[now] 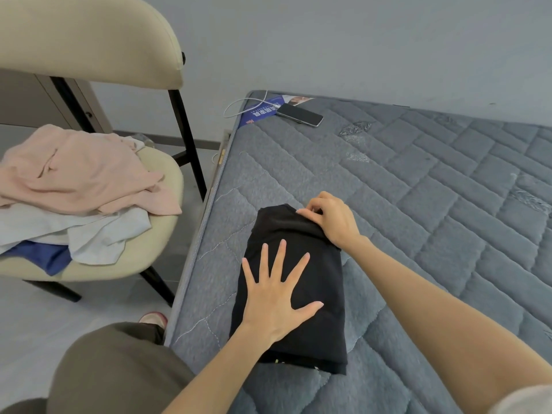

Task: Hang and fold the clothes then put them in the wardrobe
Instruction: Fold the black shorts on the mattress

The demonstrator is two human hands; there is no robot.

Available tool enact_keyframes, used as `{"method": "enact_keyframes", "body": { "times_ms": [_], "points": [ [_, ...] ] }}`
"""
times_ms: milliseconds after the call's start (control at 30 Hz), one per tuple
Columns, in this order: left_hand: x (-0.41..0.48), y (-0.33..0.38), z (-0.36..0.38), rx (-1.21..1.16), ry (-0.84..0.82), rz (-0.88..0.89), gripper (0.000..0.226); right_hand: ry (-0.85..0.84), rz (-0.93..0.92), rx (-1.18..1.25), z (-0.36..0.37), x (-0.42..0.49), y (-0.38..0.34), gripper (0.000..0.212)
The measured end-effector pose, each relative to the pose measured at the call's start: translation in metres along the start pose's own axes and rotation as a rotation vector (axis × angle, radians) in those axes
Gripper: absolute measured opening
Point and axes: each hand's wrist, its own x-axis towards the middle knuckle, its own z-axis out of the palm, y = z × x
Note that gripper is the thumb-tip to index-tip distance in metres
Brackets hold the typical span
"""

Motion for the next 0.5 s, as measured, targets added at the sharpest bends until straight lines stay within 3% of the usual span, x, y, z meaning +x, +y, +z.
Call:
{"method": "enact_keyframes", "body": {
  "times_ms": [133,267,500],
  "points": [
    [0.0,-0.002,0.001,-0.009,0.016,0.019,0.085,0.187,0.063,-0.063,-0.013,0.013,0.004,0.042],
    [0.0,-0.003,0.002,0.006,0.042,0.03,0.085,0.208,0.056,-0.156,-0.016,0.031,0.001,0.051],
    [-0.001,-0.004,0.0,0.042,0.03,0.063,0.085,0.201,-0.142,-0.413,-0.018,0.046,0.002,0.054]
  ]
}}
